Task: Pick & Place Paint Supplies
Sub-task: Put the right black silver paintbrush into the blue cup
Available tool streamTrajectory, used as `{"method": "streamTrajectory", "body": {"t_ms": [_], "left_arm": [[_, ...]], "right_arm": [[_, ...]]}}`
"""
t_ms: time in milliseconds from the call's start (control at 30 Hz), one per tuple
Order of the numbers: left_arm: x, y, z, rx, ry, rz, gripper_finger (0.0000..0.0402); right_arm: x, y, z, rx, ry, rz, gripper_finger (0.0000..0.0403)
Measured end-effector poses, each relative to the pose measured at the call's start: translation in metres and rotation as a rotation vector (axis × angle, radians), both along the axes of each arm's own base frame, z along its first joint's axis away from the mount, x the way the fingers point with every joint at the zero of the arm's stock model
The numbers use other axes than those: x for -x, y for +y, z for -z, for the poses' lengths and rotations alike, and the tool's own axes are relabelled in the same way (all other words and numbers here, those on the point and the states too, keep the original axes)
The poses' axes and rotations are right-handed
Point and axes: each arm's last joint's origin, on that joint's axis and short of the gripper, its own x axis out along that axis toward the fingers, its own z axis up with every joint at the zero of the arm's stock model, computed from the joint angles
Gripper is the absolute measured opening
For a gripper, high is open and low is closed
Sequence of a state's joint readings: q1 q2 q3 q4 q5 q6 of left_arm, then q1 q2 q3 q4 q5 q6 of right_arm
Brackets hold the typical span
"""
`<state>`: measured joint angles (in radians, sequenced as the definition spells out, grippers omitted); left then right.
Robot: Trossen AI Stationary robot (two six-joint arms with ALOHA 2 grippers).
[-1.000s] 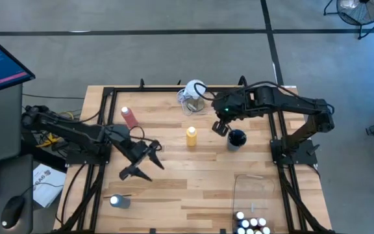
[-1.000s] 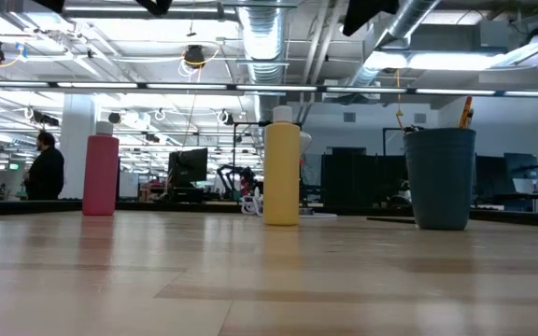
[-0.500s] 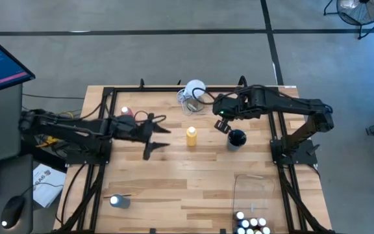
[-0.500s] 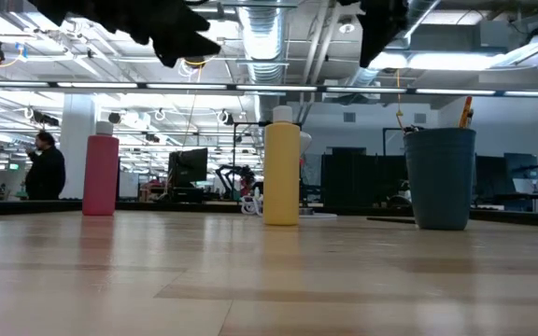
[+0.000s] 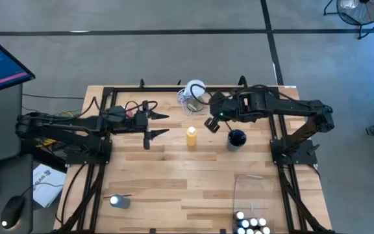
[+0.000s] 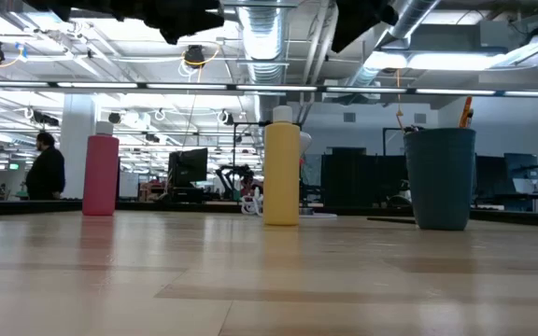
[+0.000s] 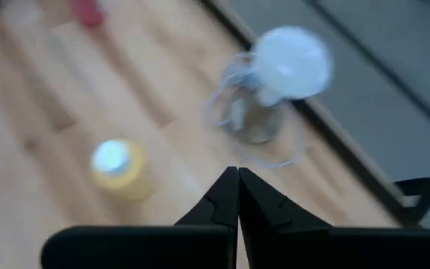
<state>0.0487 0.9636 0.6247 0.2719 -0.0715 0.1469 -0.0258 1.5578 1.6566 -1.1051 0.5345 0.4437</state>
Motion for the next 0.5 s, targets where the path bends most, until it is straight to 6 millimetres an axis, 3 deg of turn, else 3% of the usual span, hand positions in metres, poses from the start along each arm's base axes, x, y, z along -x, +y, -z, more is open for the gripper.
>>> {"method": "streamTrajectory", "body": {"t_ms": [200,500], "left_arm": [[0.005,-0.010,-0.005,0.018,-0.025,0.088,0.0209],[0.006,-0.029,-0.005,0.063,-0.021,0.260,0.0209]], "right_arm": [[-0.007,0.041,0.008,-0.128,0.015,-0.152,0.0001],[-0.023,0.128,0.054,-0.171,0.140,-0.260,0.0001]]}}
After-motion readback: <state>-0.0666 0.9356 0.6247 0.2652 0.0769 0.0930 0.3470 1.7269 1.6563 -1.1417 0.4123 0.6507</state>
